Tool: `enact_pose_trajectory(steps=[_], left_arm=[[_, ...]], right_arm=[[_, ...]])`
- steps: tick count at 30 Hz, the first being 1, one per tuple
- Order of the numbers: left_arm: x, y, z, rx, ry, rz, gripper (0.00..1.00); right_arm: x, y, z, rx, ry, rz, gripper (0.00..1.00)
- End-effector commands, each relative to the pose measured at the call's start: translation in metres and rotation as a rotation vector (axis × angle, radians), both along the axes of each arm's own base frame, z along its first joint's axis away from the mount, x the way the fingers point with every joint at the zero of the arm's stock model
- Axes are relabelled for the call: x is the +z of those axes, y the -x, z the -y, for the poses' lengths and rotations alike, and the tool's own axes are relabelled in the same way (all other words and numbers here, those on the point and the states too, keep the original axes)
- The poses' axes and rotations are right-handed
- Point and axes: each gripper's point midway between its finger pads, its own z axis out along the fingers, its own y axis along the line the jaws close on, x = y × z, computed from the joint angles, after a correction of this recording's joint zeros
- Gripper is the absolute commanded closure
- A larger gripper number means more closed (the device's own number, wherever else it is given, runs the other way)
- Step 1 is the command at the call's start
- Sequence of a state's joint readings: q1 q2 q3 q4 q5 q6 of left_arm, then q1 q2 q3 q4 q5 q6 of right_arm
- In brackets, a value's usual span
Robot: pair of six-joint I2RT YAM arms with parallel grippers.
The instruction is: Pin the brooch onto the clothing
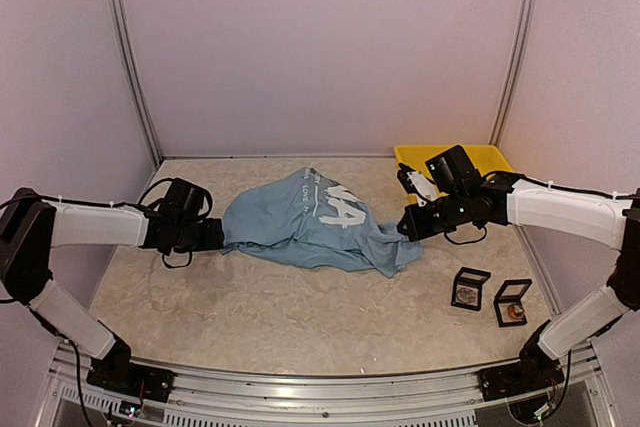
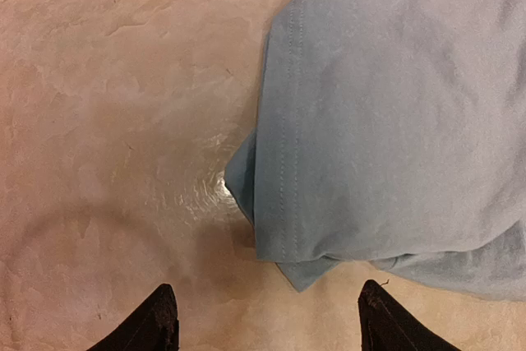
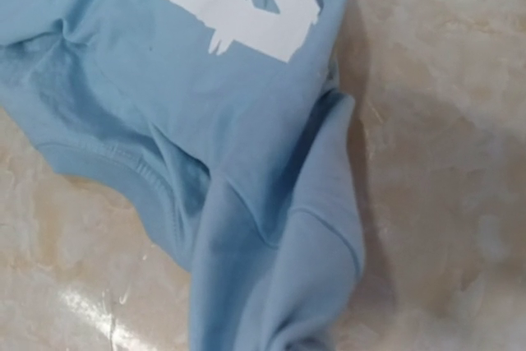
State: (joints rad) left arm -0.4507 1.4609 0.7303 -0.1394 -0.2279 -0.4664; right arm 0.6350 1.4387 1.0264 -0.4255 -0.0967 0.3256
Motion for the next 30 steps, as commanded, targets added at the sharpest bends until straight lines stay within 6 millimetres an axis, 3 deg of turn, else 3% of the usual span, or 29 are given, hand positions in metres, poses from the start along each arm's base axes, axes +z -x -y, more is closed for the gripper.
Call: enact_pose_trajectory(steps=[1,5,9,15,19,30], left_arm=[[-0.012,-0.025,-0.008,0.011,-0.097,-0.018,0.28],[-0.032,-0.030,0.002,-0.055,-0.159,-0.070,0.27],[-0.053,-0.022,0.009,-0.105,-0.189,-0.157,0.27],[-0.062,-0.019,0.014,-0.138,-0.201,-0.188,0.27],[-0.057,-0.023,0.018,-0.149,-0.220,-0.156,0.27],[-0.040,-0.048,0.013,-0.089,-0.271,-0.079,0.48]], right_arm=[[0.000,0.002,-0.007,0.036,-0.004,0.002,1.00],[-0.002,0.002,-0.009,0.053,0.001,0.001,1.00],[-0.004,0.001,-0.010,0.061,0.010,0.000,1.00],[-0.009,0.001,-0.013,0.079,0.014,-0.014,1.00],[-0.011,0.001,-0.013,0.079,0.016,-0.019,1.00],[-0.016,0.004,-0.016,0.088,0.007,-0.041,1.00]])
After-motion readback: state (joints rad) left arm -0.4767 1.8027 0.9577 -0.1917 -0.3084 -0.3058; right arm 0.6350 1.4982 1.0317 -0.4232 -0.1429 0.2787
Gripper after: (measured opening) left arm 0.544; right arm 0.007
